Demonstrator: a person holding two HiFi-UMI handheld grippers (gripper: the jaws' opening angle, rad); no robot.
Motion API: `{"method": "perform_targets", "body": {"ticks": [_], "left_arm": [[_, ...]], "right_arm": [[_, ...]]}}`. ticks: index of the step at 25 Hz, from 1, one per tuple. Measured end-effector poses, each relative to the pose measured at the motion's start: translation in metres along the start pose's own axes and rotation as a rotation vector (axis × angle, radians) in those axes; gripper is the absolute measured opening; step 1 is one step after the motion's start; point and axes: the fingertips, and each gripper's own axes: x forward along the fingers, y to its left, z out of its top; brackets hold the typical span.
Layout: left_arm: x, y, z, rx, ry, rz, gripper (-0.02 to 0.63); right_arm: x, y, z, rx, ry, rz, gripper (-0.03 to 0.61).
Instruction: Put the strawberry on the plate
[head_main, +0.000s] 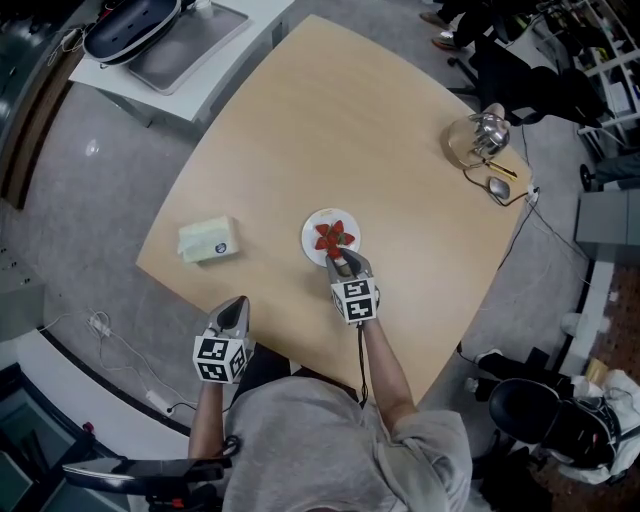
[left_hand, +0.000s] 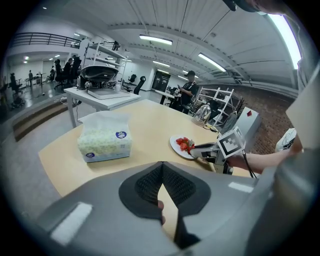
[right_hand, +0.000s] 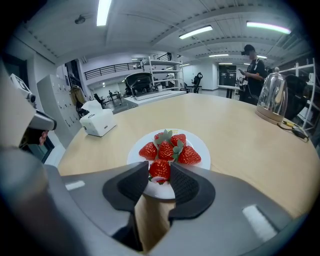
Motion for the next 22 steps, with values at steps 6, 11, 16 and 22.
{"method": "perform_targets", "body": {"ticks": [6, 11, 16, 22], "left_arm": [[0.008, 0.001, 0.006, 0.011, 0.009, -0.022, 0.02], [0.009, 0.004, 0.012, 0.023, 0.015, -0.027, 0.02], [0.009, 0.001, 0.016, 0.038, 0.001, -0.031, 0.02], [0.001, -0.009, 0.016, 0.052, -0.016, -0.034, 0.02]], "right_arm": [[0.001, 0.0, -0.001, 0.009, -0.01, -0.001, 0.143], [0.004, 0.002, -0.003, 0.02, -0.001, -0.009, 0.153], [0.0, 0.002, 0.0, 0.035, -0.034, -0.008, 0.193], [-0.012, 0.004, 0.005, 0.043, -0.06, 0.001, 0.211]]}}
